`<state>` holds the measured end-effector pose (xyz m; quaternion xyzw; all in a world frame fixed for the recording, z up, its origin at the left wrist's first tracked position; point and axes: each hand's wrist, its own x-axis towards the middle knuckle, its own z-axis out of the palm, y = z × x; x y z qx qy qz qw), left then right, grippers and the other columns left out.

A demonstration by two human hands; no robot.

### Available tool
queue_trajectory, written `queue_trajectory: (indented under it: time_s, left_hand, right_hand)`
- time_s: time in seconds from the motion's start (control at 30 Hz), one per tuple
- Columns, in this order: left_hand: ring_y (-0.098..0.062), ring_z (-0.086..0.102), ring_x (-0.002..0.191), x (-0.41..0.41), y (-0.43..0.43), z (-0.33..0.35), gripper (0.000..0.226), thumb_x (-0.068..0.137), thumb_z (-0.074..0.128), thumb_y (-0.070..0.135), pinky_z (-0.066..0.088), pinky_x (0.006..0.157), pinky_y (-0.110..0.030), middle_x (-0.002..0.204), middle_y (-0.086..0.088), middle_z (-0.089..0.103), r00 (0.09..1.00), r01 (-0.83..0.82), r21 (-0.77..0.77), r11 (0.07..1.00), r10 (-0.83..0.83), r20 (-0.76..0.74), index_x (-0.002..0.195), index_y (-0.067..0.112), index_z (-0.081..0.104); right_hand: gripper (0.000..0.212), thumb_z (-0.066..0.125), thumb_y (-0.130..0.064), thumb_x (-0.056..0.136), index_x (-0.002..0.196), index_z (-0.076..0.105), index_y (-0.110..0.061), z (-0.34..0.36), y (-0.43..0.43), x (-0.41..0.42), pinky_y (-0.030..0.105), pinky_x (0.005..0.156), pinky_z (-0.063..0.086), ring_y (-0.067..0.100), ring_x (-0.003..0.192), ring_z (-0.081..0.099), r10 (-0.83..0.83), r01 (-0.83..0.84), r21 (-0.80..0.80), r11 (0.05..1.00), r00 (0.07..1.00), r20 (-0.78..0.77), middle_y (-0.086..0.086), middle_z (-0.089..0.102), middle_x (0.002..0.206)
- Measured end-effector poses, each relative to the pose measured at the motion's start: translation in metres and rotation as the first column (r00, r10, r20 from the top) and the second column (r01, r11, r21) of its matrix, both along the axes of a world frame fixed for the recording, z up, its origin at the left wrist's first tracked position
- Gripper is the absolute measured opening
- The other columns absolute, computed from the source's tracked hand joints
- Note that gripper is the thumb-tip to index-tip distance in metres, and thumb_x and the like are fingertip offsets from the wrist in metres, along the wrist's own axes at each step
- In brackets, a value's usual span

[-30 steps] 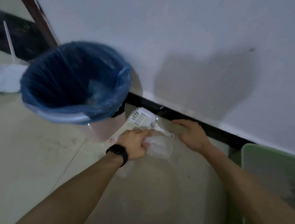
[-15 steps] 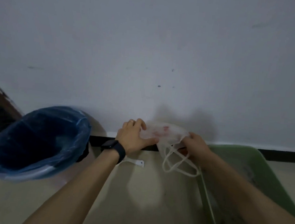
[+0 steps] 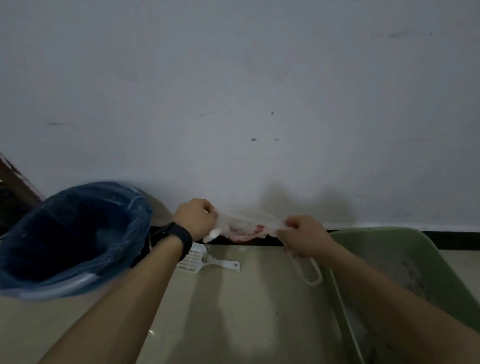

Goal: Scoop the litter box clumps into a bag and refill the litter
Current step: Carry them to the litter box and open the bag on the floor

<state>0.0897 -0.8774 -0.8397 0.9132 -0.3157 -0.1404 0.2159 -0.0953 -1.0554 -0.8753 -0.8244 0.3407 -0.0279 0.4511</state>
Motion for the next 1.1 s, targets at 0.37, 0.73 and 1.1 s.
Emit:
queue_trajectory:
  time_s: [0.37, 0.73, 1.1]
  left_hand:
    - [-0.020, 0.063, 0.078, 0.013, 0.026, -0.008, 0.023, 0.096, 0.056, 0.033, 0.048, 0.066, -0.025, 0.092, -0.004, 0.068, 0.987, -0.013, 0.054, 0.998, 0.022, -0.161, 0.091, 0.014, 0.069]
    - [-0.027, 0.065, 0.072, 0.015, 0.035, -0.031, 0.019, 0.092, 0.064, 0.021, 0.054, 0.066, -0.033, 0.084, -0.016, 0.071, 0.927, -0.182, 0.019, 0.983, 0.178, -0.330, 0.090, 0.003, 0.070]
    - [-0.021, 0.061, 0.073, 0.020, 0.053, -0.051, 0.012, 0.092, 0.058, 0.008, 0.059, 0.060, -0.032, 0.084, -0.014, 0.063, -0.037, -0.751, -0.024, 0.660, -0.078, -0.996, 0.088, -0.002, 0.063]
  right_hand:
    - [0.043, 0.066, -0.047, 0.083, 0.119, 0.061, -0.024, -0.009, 0.032, 0.013, 0.031, 0.076, 0.045, 0.022, 0.095, 0.060, 0.270, -0.291, -0.201, 0.935, 0.955, -0.126, -0.004, 0.061, 0.104]
    - [0.021, 0.059, -0.028, 0.096, 0.086, 0.063, -0.010, -0.024, 0.036, 0.032, 0.016, 0.044, 0.044, 0.010, 0.059, 0.058, -0.215, 0.177, 0.182, 0.967, 0.952, 0.217, 0.001, 0.060, 0.073]
    - [0.029, 0.081, -0.031, 0.080, 0.079, 0.069, -0.005, -0.073, 0.023, 0.009, 0.027, 0.053, 0.056, 0.014, 0.054, 0.066, -0.270, 0.184, 0.404, 0.896, 0.948, 0.168, 0.004, 0.062, 0.064]
